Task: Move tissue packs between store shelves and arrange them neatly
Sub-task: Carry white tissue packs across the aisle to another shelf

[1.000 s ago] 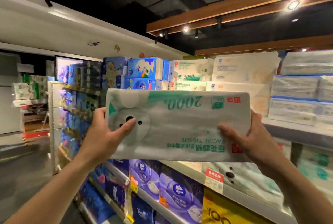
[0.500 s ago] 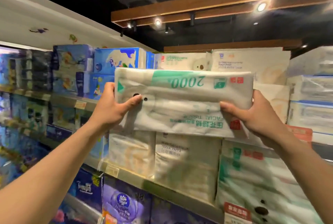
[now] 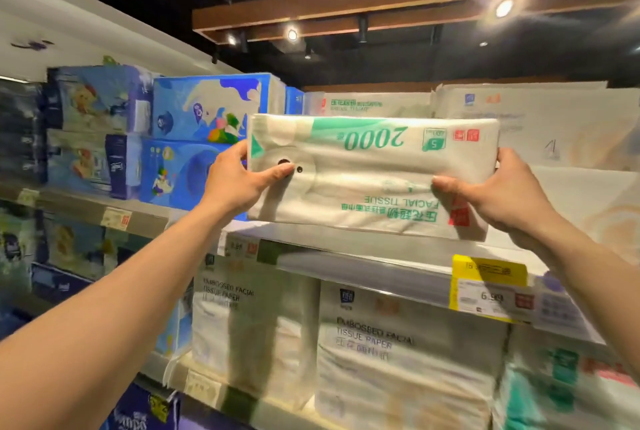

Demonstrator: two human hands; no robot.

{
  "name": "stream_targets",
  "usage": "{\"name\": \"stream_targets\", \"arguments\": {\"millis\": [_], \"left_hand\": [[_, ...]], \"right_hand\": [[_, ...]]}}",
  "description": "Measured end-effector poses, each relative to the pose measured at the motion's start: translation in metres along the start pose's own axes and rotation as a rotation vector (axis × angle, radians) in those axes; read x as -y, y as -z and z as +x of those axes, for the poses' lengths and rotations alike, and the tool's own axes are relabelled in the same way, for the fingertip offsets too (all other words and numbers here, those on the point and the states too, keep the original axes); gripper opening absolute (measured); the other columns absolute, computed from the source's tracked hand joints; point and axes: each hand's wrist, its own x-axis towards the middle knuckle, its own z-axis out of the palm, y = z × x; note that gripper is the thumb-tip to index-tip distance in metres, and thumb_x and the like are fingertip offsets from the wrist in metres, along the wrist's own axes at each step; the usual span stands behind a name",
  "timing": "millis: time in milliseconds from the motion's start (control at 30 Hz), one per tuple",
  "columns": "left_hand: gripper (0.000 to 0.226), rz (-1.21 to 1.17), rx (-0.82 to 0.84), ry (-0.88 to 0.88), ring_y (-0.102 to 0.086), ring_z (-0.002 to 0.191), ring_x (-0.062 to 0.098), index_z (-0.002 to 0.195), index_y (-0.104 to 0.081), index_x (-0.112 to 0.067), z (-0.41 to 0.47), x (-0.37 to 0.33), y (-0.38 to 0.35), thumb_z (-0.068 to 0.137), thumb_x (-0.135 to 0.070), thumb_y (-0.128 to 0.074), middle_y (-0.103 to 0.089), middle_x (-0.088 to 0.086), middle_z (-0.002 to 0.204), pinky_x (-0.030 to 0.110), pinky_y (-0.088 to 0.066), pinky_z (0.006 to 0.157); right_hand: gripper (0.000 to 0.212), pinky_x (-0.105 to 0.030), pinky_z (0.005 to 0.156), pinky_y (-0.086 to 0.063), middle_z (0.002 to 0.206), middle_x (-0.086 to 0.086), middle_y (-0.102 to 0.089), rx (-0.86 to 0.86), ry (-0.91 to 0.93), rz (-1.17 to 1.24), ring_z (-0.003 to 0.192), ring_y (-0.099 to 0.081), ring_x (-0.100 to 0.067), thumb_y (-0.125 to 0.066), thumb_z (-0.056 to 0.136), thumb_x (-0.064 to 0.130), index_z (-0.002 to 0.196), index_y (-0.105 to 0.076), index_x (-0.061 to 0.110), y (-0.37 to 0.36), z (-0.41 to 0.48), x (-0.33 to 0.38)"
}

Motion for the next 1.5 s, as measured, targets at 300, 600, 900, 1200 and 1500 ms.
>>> {"name": "stream_targets", "arguments": {"millis": [300, 600, 900, 1200, 1500], "left_hand": [[0.083, 0.289, 0.093, -0.049, -0.06, 0.077, 0.018, 0.086, -0.065, -0.02, 0.056, 0.06, -0.016, 0.045, -0.092, -0.063, -0.065, -0.004, 0.081, 0.044, -0.052, 0.069], [0.093, 0.815, -0.033, -0.262, -0.05, 0.087, 0.028, 0.104, -0.046, -0.008, 0.082, 0.078, -0.037, 0.06, -0.088, -0.06, -0.049, 0.009, 0.096, 0.04, -0.042, 0.07], [0.069, 0.895, 0.155, -0.265, -0.055, 0.07, 0.026, 0.088, -0.056, -0.014, 0.102, 0.069, -0.066, 0.071, -0.081, -0.06, -0.051, 0.0, 0.07, 0.035, -0.041, 0.06], [0.047, 0.846, 0.255, -0.165, -0.055, 0.078, 0.029, 0.096, -0.063, -0.012, 0.118, 0.075, -0.101, 0.086, -0.058, -0.069, -0.058, 0.005, 0.084, 0.037, -0.042, 0.066], [0.05, 0.827, 0.364, -0.143, -0.061, 0.097, 0.031, 0.104, -0.065, -0.015, 0.102, 0.049, -0.09, 0.086, -0.061, -0.066, -0.067, 0.008, 0.106, 0.036, -0.047, 0.074]], "right_hand": [[0.089, -0.036, 0.074, -0.058, 0.11, 0.005, -0.071, 0.041, -0.136, -0.284, 0.095, -0.068, -0.019, -0.091, 0.053, 0.063, 0.124, -0.057, 0.023, -0.055, 0.018, -0.012], [0.116, -0.041, 0.065, -0.059, 0.109, -0.002, -0.061, 0.069, -0.194, -0.785, 0.089, -0.063, -0.026, -0.063, 0.039, 0.098, 0.126, -0.052, 0.023, -0.076, 0.031, -0.007], [0.078, -0.034, 0.069, -0.058, 0.091, 0.003, -0.065, 0.114, -0.212, -1.108, 0.076, -0.063, -0.019, -0.064, 0.063, 0.09, 0.1, -0.064, 0.02, -0.087, 0.058, -0.002], [0.085, -0.031, 0.066, -0.044, 0.094, 0.001, -0.063, 0.158, -0.083, -1.256, 0.084, -0.058, -0.021, -0.061, 0.062, 0.092, 0.109, -0.062, 0.02, -0.096, 0.084, -0.008], [0.055, -0.029, 0.058, -0.048, 0.073, 0.0, -0.066, 0.21, -0.111, -1.112, 0.061, -0.064, -0.017, -0.069, 0.083, 0.066, 0.093, -0.062, 0.012, -0.077, 0.082, 0.009]]}}
